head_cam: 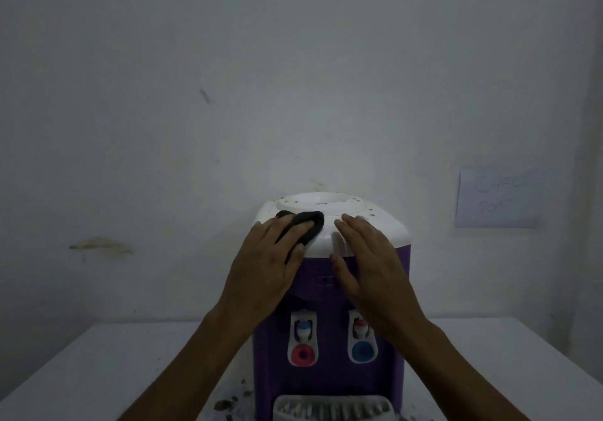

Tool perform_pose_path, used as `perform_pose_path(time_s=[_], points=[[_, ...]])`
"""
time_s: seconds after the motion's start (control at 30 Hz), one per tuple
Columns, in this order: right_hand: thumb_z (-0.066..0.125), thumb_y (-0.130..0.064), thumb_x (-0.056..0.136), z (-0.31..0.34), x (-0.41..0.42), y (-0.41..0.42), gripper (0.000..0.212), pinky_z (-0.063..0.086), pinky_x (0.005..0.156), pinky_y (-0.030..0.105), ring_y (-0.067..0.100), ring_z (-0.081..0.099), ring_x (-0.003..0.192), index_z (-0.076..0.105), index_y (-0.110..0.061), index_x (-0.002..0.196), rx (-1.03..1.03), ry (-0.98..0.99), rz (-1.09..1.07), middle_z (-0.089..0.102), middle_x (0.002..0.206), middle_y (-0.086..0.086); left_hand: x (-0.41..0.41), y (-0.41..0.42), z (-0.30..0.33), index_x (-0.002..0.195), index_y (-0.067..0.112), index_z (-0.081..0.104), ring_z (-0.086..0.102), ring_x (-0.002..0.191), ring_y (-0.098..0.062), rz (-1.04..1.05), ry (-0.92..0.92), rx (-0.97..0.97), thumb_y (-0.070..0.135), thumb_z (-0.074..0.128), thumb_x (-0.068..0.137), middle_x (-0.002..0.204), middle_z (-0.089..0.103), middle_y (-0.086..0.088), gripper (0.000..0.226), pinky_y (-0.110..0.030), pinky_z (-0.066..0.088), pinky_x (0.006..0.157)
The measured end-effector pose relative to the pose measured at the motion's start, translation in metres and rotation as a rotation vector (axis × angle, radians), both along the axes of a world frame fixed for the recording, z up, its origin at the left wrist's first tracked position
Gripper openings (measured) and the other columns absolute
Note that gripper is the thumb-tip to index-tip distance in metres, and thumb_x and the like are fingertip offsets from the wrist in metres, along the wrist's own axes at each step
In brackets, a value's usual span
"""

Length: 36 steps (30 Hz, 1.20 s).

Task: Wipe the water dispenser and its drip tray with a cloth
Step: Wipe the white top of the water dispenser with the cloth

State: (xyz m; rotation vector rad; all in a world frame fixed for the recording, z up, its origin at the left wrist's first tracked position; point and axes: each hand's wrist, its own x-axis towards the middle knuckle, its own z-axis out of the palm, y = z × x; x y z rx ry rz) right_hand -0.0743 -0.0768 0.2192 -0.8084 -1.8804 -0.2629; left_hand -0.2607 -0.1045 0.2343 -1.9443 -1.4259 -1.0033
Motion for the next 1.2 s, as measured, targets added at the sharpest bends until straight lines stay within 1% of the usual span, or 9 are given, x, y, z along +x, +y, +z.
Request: perform_pose_path(time_s=[0.1,0.17,0.33,0.43,0.57,0.73,0.87,1.0,1.2], points=[[0.039,-0.045,0.092,0.007,-0.003,0.002,0.052,0.029,0.111,0.04,0.018,0.04,0.134,0.049,-0.018,0.135,0.007,-0.045,-0.009,0.048,0.142,0.002,-0.013,-0.002,0.0,0.139,0.03,0.041,0.037,0.126,-0.01,0.024,-0.075,-0.037,0.042,0.023,0.095,0.142,0.043,0.01,0.05,-0.04,0.034,0.11],[0.038,-0.046,0.093,0.01,-0.005,0.005,0.051,0.028,0.111,0.039,0.018,0.041,0.133,0.05,-0.018,0.134,0.001,-0.07,-0.015,0.049,0.141,0.001,-0.019,0.003,0.008,0.139,0.029,0.043,0.041,0.125,-0.012,0.007,-0.146,-0.075,0.042,0.023,0.094,0.141,0.044,0.009,0.051,-0.037,0.035,0.109],[0.037,-0.047,0.092,0.015,-0.006,0.006,0.049,0.026,0.11,0.038,0.018,0.046,0.13,0.055,-0.019,0.129,-0.001,-0.073,-0.029,0.053,0.137,0.0,-0.027,0.027,0.039,0.136,0.026,0.047,0.047,0.119,-0.018,-0.027,-0.297,-0.278,0.025,0.034,0.099,0.138,0.046,0.003,0.039,-0.025,0.038,0.096],[0.038,-0.046,0.092,0.017,-0.005,0.005,0.048,0.028,0.108,0.039,0.021,0.05,0.125,0.059,-0.018,0.125,0.022,-0.071,-0.043,0.057,0.133,0.002,-0.022,0.038,0.051,0.137,0.023,0.047,0.047,0.121,-0.021,0.01,-0.229,-0.345,0.022,0.034,0.098,0.14,0.046,-0.002,0.041,-0.032,0.04,0.1],[0.035,-0.049,0.091,0.026,-0.01,0.006,0.052,0.025,0.11,0.036,0.018,0.048,0.127,0.057,-0.019,0.127,-0.019,-0.069,-0.037,0.055,0.135,0.0,-0.021,0.033,0.042,0.135,0.026,0.049,0.043,0.126,-0.017,-0.074,-0.119,-0.257,0.03,0.031,0.091,0.14,0.048,0.004,0.048,-0.038,0.036,0.107],[0.021,-0.058,0.093,0.037,-0.02,0.013,0.062,0.016,0.114,0.034,0.016,0.038,0.135,0.05,-0.022,0.135,-0.02,-0.198,-0.077,0.047,0.143,-0.002,-0.037,0.012,0.024,0.136,0.038,0.043,0.036,0.127,0.001,-0.2,-0.087,-0.157,0.044,0.025,0.091,0.14,0.043,0.018,0.05,-0.016,0.026,0.106],[0.016,-0.06,0.096,0.029,-0.026,0.016,0.065,0.022,0.115,0.042,0.016,0.033,0.138,0.041,-0.021,0.141,0.031,-0.296,-0.147,0.039,0.148,-0.001,-0.053,0.014,0.003,0.135,0.044,0.04,0.029,0.132,0.007,-0.283,-0.319,-0.156,0.05,0.025,0.093,0.142,0.035,0.025,0.046,-0.016,0.025,0.108],[0.017,-0.061,0.097,0.02,-0.028,0.022,0.066,0.019,0.116,0.041,0.015,0.029,0.14,0.033,-0.02,0.145,0.055,-0.343,-0.219,0.033,0.151,0.0,-0.062,0.023,0.016,0.128,0.037,0.05,0.043,0.119,0.006,-0.365,-0.621,-0.263,0.025,0.035,0.101,0.135,0.046,0.021,0.034,-0.008,0.032,0.097],[0.02,-0.06,0.097,0.018,-0.031,0.025,0.066,0.018,0.114,0.041,0.016,0.028,0.141,0.033,-0.019,0.146,0.08,-0.342,-0.245,0.031,0.152,0.0,-0.072,0.05,0.041,0.133,0.036,0.048,0.039,0.116,-0.002,-0.251,-0.646,-0.462,0.027,0.034,0.101,0.14,0.043,0.013,0.036,-0.021,0.028,0.096]])
